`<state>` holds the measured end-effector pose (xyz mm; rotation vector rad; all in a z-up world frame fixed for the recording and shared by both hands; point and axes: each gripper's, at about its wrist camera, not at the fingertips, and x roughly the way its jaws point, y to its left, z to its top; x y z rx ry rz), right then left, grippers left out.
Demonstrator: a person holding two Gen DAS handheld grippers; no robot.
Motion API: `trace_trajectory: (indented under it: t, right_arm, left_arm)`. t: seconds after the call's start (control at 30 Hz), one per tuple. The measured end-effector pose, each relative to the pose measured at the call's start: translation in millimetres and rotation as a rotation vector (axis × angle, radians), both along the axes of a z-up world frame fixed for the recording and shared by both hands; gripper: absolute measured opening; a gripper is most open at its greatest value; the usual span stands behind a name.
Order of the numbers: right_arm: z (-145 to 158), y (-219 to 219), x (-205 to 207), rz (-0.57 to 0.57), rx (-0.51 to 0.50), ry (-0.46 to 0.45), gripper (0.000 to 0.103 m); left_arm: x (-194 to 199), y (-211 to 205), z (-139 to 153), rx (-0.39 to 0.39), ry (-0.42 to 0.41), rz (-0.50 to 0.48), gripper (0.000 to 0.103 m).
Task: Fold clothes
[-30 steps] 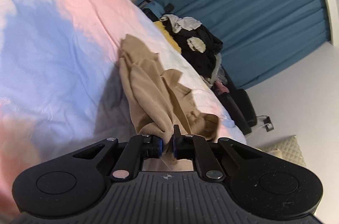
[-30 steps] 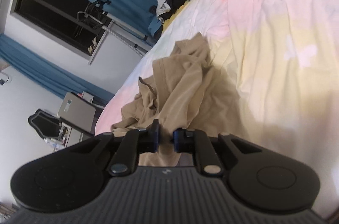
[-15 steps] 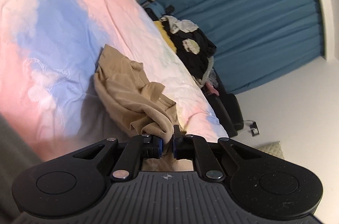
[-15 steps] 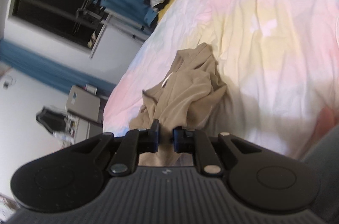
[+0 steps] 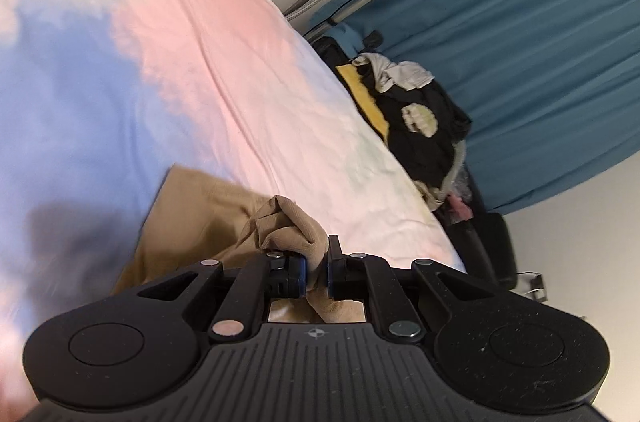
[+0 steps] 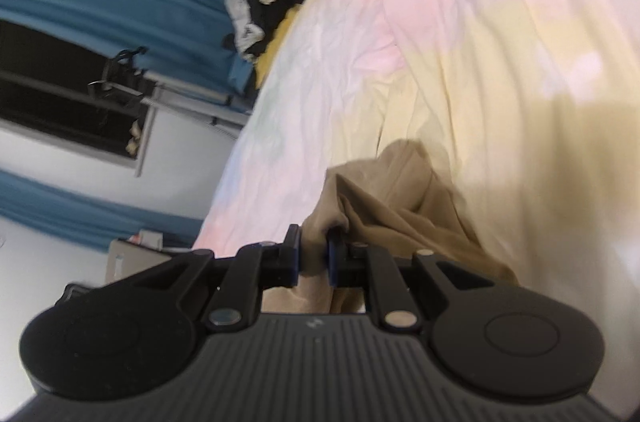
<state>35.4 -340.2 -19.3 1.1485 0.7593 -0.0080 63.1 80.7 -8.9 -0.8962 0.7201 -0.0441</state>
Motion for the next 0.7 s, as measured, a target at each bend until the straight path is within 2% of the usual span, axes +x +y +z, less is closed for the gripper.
trace_trajectory:
  t: [0.23, 0.4, 0.63, 0.67, 0.7]
  right_arm:
    - [-47, -11, 55, 0.001, 0.044, 0.067, 0.014]
    - [-67, -12, 72, 0.017, 0.048, 0.097, 0.014]
    - [-67, -7, 76, 0.053, -0.011, 0.080, 0.015]
    - [-65, -6, 76, 0.061, -0.025, 0.069, 0.016]
    - [-61, -4, 74, 0.074, -0.043, 0.052, 0.022]
  left_arm:
    - [45, 2, -43, 0.009, -0.004, -0.030, 0.011]
    - [59, 0, -55, 0.056, -0.007, -0.059, 0.011]
    - [61, -5, -57, 0.129, -0.021, -0.085, 0.012]
    - [60, -7, -55, 0.143, -0.026, -0.094, 0.017]
    - [59, -8, -53, 0.159, -0.033, -0.109, 0.021]
